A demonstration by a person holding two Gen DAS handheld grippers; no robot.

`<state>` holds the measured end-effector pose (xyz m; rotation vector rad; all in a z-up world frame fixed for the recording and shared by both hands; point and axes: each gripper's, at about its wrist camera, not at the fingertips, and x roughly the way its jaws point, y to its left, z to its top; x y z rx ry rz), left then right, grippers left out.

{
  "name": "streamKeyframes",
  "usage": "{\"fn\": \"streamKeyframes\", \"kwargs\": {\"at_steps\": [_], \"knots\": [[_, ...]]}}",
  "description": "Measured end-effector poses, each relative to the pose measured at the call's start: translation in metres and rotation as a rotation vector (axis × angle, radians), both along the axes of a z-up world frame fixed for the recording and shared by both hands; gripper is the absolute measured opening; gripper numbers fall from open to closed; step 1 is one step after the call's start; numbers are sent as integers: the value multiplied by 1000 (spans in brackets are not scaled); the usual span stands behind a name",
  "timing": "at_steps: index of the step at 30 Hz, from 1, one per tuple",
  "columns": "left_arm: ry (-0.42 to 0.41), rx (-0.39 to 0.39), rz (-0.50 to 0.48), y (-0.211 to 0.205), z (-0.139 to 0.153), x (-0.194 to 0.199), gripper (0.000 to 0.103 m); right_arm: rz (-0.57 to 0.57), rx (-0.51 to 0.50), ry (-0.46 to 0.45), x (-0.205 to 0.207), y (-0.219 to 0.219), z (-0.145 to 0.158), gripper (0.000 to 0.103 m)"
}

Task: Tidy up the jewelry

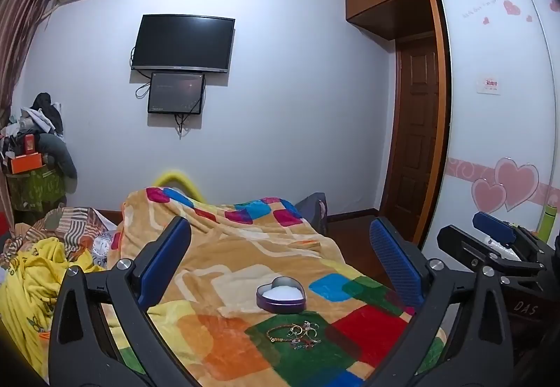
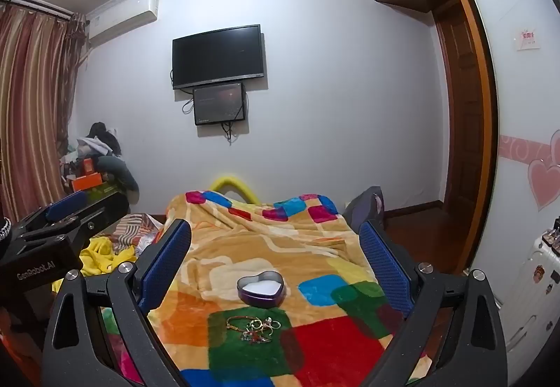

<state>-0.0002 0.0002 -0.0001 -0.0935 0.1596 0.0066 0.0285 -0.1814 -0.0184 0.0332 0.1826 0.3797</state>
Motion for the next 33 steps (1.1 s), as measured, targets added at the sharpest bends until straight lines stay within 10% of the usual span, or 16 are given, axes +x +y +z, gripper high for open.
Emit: {"fn": "streamKeyframes", "kwargs": {"at_steps": [33], "knots": [[32, -11, 12, 6, -9, 7, 103, 11, 20, 28, 0, 3, 0, 96]]}}
